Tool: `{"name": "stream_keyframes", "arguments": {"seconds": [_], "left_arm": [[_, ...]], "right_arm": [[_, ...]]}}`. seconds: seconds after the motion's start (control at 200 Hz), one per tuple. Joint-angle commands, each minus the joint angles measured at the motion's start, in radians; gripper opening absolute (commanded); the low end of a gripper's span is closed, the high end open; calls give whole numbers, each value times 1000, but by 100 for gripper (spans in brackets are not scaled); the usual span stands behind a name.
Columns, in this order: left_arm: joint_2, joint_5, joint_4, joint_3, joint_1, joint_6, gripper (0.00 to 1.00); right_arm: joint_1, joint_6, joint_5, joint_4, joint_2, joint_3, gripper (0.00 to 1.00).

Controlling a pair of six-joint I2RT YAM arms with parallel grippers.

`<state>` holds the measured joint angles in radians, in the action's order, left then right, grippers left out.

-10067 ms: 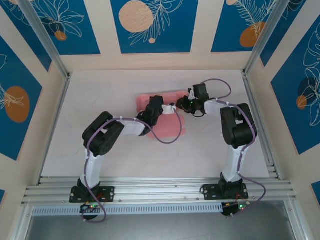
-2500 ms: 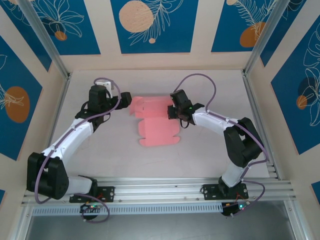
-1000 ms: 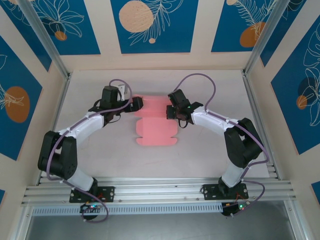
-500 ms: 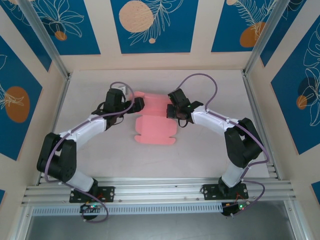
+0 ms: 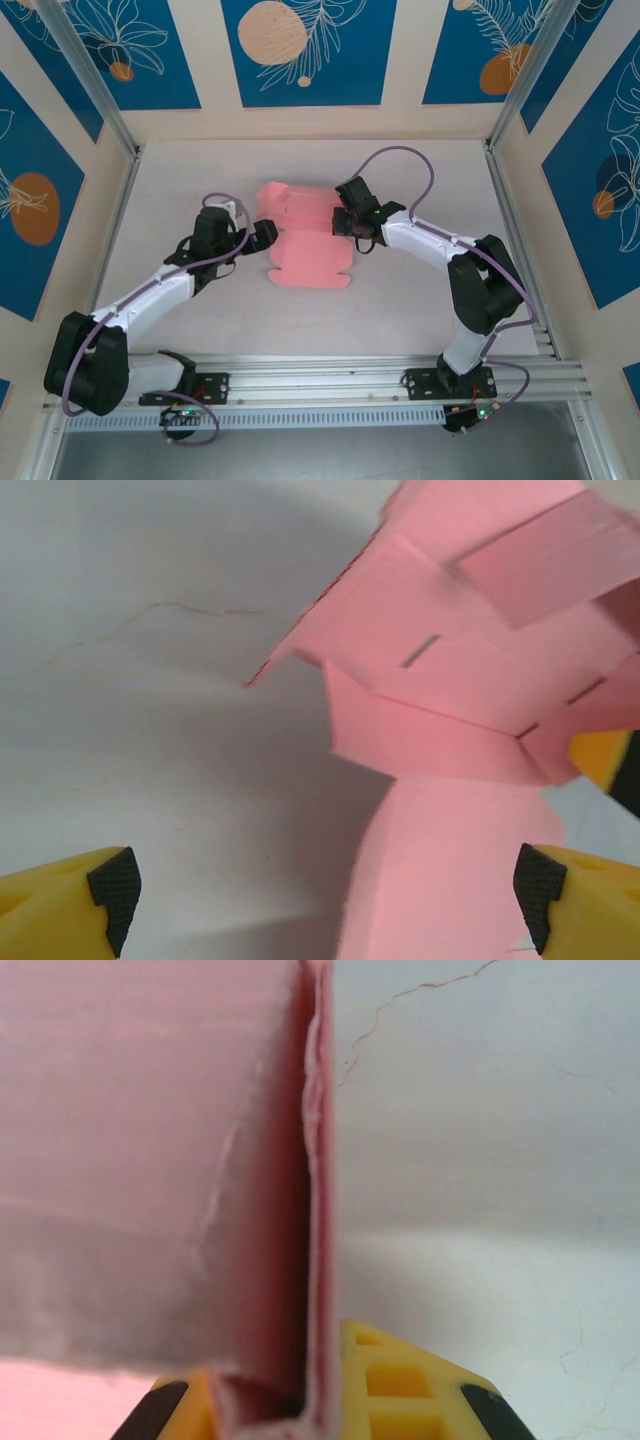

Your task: Fold the paper box

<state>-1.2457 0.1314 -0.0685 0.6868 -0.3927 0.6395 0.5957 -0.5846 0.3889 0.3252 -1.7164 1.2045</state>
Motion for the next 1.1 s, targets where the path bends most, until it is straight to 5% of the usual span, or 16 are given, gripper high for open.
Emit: {"name": "stream_keyframes", "arguments": {"seconds": [0.0,0.38,1.095], "left_arm": [[-31,79,-139,0,-26,30,96],[-194,97,-267,70,-71,40,94],[-249,176,-317,122,-104,-21,71]], "right_arm": [[9,-24,-10,-20,-10,30,0],[15,-23,-8,-12,-6,29,0],[17,-29,-27,15,-34,43,0]]}}
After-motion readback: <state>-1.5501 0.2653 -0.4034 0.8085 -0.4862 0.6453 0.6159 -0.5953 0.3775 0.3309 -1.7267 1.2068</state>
